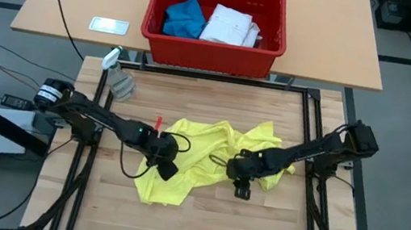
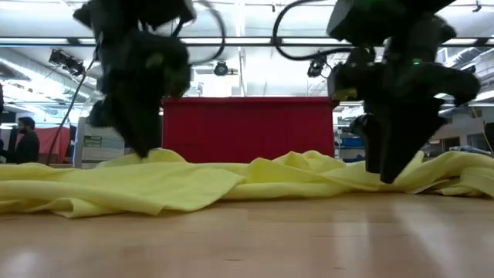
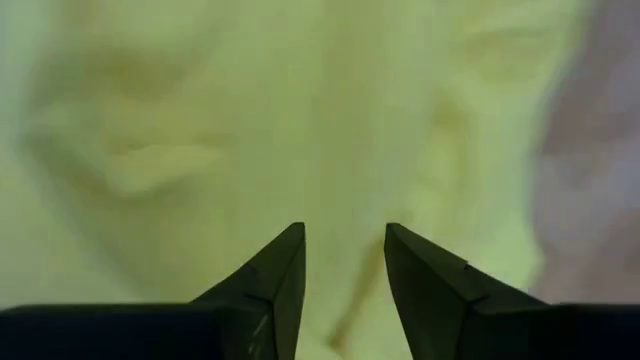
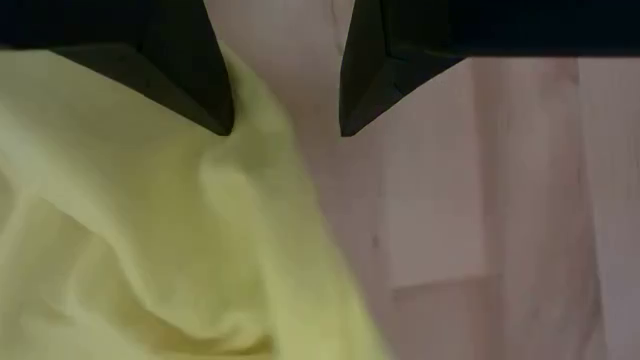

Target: Fold Laundry from Bin

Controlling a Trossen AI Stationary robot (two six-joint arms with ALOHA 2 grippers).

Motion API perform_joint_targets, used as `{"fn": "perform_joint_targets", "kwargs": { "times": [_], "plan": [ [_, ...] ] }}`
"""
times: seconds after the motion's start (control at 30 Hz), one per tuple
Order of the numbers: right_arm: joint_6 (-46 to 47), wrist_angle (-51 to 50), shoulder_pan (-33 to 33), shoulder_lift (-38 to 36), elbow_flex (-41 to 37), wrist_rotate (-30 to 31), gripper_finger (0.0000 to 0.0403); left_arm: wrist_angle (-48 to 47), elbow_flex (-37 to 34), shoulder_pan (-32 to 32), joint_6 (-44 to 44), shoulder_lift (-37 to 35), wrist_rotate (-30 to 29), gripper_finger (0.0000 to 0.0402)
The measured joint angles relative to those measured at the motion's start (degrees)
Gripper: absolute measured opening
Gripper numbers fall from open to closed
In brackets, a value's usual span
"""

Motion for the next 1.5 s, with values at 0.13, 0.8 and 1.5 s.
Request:
{"fn": "perform_joint_targets", "kwargs": {
  "times": [0.13, 0.8, 1.5],
  "plan": [
    [-3.56, 0.12, 2.86, 0.0, 0.15, 7.28, 0.0189, 0.74, 3.63, -4.77, 3.71, -0.36, -0.49, 0.0142],
    [-1.56, 0.3, 2.36, -0.17, -1.66, 3.91, 0.0007, 18.53, 4.01, -21.61, -3.01, 18.48, -4.77, 0.0132],
    [11.72, -20.3, 11.28, -1.69, 16.48, -9.2, 0.0002, 5.69, 6.36, -25.84, 7.47, 6.76, -10.37, 0.0009]
  ]
}}
